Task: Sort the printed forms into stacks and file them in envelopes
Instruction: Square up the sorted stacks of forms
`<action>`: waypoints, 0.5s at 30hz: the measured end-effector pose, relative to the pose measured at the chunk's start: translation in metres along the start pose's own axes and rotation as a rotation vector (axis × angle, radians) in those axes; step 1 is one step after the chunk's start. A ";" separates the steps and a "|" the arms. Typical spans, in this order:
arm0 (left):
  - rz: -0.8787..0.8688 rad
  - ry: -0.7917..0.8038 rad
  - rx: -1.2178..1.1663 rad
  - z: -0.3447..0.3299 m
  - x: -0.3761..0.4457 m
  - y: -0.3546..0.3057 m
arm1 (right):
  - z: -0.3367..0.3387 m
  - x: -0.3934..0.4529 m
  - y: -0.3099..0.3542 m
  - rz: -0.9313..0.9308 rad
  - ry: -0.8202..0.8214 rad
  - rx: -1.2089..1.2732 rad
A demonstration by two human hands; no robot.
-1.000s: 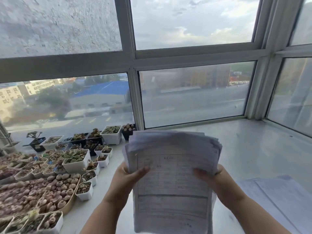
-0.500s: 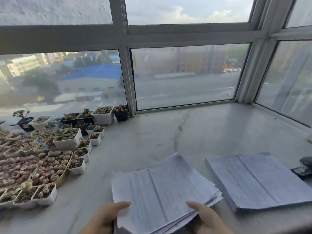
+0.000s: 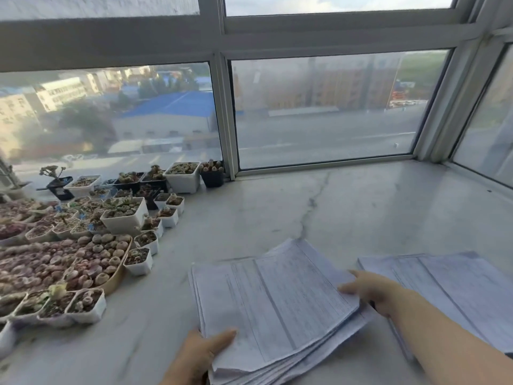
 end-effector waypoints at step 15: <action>-0.626 -0.287 0.208 0.019 -0.053 -0.109 | 0.006 -0.042 0.045 0.592 -0.322 0.451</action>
Point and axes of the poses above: each hand's wrist, its own x-axis towards the middle knuckle, its own z-axis out of the back of the hand, y = z × x, the point moved 6 cm from there along x, towards the middle knuckle, and after that the axes turned 14 degrees about z, right-handed, at the moved point
